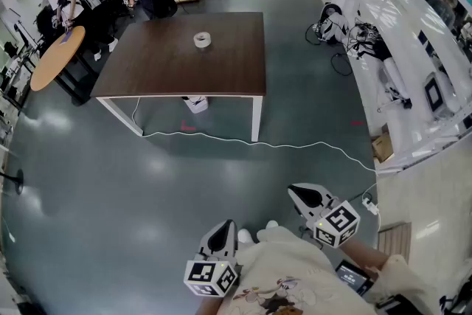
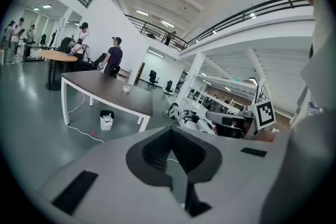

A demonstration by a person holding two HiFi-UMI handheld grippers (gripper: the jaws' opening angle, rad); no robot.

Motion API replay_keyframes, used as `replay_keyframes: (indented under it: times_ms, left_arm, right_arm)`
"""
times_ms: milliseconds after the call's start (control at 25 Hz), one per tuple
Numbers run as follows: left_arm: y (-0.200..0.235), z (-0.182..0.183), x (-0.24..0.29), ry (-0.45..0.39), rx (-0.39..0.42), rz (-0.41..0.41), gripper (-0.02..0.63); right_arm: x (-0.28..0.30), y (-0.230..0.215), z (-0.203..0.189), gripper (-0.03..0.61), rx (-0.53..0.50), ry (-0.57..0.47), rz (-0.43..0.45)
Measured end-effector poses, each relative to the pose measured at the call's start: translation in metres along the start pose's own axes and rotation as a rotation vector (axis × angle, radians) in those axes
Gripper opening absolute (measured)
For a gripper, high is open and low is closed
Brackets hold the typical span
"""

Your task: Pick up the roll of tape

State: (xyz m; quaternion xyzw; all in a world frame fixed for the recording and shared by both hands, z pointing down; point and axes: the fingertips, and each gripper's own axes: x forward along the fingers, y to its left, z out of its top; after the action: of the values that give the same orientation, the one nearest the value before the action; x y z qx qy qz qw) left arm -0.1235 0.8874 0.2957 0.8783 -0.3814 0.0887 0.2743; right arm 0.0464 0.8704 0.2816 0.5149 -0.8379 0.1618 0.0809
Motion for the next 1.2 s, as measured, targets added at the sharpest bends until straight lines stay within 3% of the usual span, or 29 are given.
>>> replay_keyframes:
  times_ms: [320, 600, 880, 1200]
  left_arm:
    - [-0.030, 0.017, 0.014, -0.086, 0.020, 0.000, 0.006]
    - [-0.037, 0.011, 0.029, -0.058, 0.038, 0.008, 0.006]
    - [-0.018, 0.011, 0.051, -0.024, 0.004, 0.060, 0.006]
    - [0.057, 0.032, 0.121, -0.024, -0.050, 0.101, 0.006]
  right_arm:
    - [-0.025, -0.008, -0.010, 0.006, 0.013, -0.012, 0.004]
    - [-0.033, -0.018, -0.019, 0.006, 0.093, -0.048, 0.079]
    - [-0.014, -0.042, -0.021, 0.006, 0.090, -0.019, 0.091]
    - [0.087, -0.083, -0.007, 0.006, 0.076, 0.015, 0.138]
